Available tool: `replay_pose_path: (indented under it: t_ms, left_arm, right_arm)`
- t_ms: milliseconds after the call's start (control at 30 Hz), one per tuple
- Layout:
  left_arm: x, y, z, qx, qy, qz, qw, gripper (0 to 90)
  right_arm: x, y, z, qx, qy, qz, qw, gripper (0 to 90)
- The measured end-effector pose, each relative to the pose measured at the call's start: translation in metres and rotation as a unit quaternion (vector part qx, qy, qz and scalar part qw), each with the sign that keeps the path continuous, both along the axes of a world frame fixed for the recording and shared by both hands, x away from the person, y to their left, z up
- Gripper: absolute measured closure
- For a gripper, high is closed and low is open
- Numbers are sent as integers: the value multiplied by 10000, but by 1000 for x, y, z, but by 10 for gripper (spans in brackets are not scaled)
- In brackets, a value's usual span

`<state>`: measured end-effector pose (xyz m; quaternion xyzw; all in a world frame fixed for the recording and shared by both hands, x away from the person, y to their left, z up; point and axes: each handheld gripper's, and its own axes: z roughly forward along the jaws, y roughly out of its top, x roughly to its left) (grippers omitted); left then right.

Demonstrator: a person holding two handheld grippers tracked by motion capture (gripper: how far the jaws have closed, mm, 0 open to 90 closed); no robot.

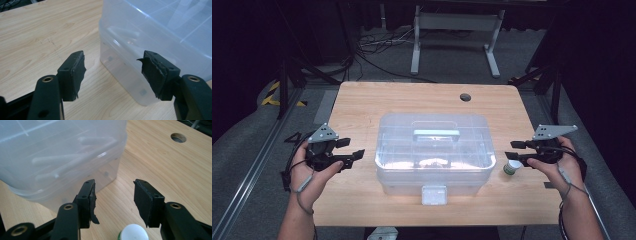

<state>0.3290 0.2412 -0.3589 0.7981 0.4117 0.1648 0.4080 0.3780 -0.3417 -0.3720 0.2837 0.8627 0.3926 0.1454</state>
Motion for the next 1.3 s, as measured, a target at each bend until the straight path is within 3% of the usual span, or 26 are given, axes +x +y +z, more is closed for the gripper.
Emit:
replay_pose_path:
  t_ms: [600, 967, 1300]
  left_arm:
    - [1, -7, 10, -54, -17, -272, 9996, 379]
    - [-1, -10, 12, -18, 26, -294, 9996, 379]
    - [0, -29, 29, 30, -130, -598, 9981, 372]
  right_arm:
    - [-6, -7, 2, 53, -6, -104, 9999, 529]
    - [-4, -6, 0, 36, 24, -97, 9999, 529]
    - [-6, -7, 0, -1, 23, -159, 9999, 525]
